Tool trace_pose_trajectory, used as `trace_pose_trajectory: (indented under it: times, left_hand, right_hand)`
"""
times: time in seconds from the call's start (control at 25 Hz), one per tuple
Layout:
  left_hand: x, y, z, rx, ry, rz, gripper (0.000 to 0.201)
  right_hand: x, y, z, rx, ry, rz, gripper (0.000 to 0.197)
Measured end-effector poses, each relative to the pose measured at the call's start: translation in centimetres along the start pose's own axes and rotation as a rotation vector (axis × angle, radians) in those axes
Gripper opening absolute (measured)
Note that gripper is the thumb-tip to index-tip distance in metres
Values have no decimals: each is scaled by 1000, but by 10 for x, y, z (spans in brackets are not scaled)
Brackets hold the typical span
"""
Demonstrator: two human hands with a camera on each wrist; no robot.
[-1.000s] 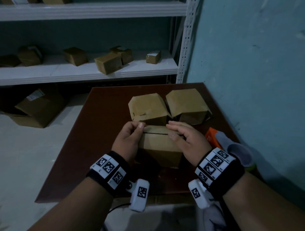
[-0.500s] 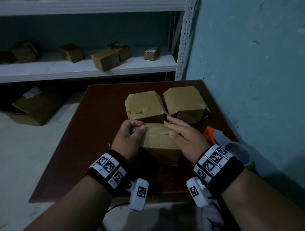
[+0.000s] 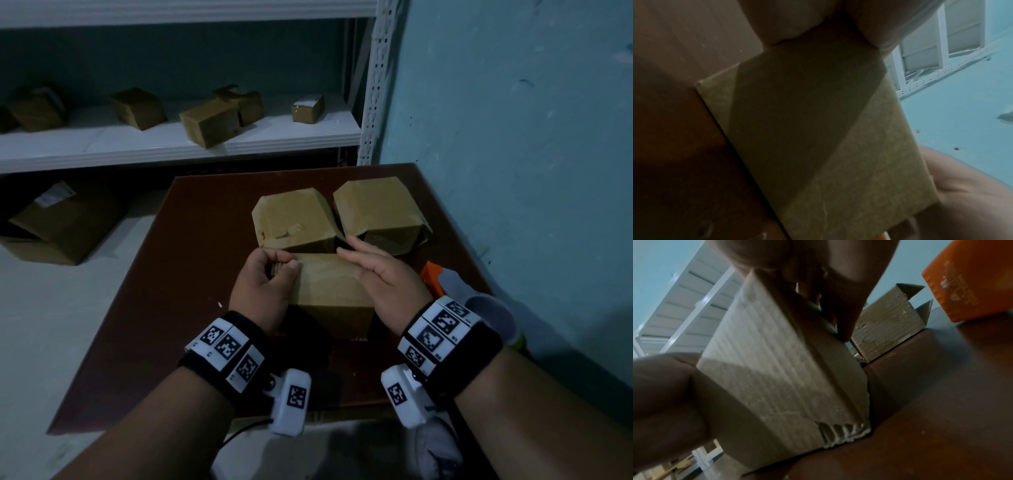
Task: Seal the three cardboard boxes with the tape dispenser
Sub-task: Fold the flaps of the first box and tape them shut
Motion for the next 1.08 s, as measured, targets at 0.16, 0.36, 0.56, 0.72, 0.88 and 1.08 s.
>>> trace_pose_trajectory:
  times: [0.16,0.36,0.56,0.72,0.88,1.08]
  left_hand:
    - [-1,0,0,-4,5,-21,8]
    - [-4,4,-7,-11,6,0,9]
    - [-8,9,-28,-25,31,-35,9]
    - [-9,13,-43,-49,30,-78,12]
    - [-8,13,-45,-37,21,-66,15]
    - [-8,12,-40,-34,4,-12,11]
  right_hand:
    - [16,-2,20,42,156,-84,39]
    - [47,7,50,-41,388,-115,51]
    - [75,24,70,78,504,-248,38]
    - [86,39,75,286,279,-533,90]
    - [83,44,75,418,118,-656,109]
    - [77,54,69,504,67,-689,98]
Point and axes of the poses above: each hand's wrist, its own x-axis away from the middle knuckle, its own z-axis out of the back of the hand, y = z × x, the point moved 1 cm from there along -x, towards the middle knuckle, and after that the axes turned 12 degrees about -y, right-handed, at the moved point
